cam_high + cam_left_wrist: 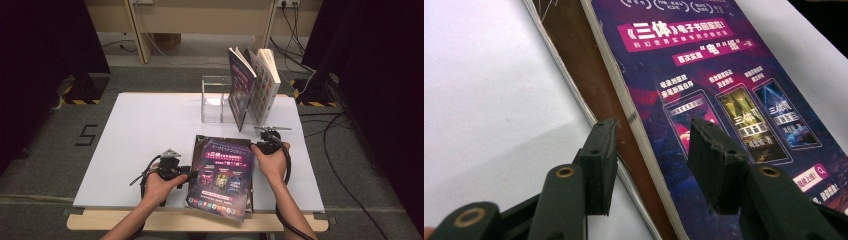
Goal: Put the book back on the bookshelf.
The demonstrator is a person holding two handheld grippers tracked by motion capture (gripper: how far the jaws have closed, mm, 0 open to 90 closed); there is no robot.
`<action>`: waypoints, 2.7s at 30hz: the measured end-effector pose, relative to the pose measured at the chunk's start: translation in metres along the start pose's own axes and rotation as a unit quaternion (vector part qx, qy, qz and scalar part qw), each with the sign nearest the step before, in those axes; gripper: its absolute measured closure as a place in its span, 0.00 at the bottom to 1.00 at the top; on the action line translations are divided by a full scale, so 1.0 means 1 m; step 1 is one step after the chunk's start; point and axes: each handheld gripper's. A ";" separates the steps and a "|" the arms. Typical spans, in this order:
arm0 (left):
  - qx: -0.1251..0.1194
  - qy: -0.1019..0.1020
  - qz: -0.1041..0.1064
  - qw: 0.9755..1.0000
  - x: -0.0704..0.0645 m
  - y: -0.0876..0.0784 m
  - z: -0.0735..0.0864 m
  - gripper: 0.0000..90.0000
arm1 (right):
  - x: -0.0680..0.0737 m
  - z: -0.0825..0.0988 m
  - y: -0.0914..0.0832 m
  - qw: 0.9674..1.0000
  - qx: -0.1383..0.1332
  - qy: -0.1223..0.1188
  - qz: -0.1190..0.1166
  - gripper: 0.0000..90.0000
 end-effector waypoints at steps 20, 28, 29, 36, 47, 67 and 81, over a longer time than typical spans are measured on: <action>0.008 -0.020 0.004 1.000 -0.002 0.005 0.002 0.59 | -0.003 0.007 0.016 0.998 0.050 0.019 -0.021 0.58; 0.018 -0.011 0.011 1.000 -0.009 0.008 0.004 0.60 | -0.003 0.004 0.020 0.998 0.053 0.027 -0.024 0.57; 0.018 -0.013 0.011 1.000 -0.010 0.008 0.005 0.60 | -0.003 0.004 0.020 0.998 0.053 0.028 -0.025 0.57; 0.012 0.012 -0.010 1.000 -0.012 -0.007 -0.005 0.59 | -0.003 0.004 0.020 0.998 0.052 0.029 -0.027 0.57; 0.024 -0.004 -0.001 1.000 -0.007 0.008 -0.010 0.60 | -0.003 0.007 0.017 0.998 0.051 0.030 -0.027 0.57; 0.047 -0.018 0.004 0.999 -0.014 0.014 -0.003 0.64 | 0.002 0.002 0.023 0.998 0.052 0.032 -0.030 0.58; 0.060 0.008 -0.020 0.998 -0.020 0.016 -0.004 0.69 | -0.002 -0.001 0.026 0.996 0.061 0.040 -0.047 0.58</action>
Point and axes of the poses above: each handheld gripper's, and its own axes: y roughly forward along the jaws, z roughly out of its underside, x roughly to its left, and after that the axes turned 9 degrees about z, right-handed
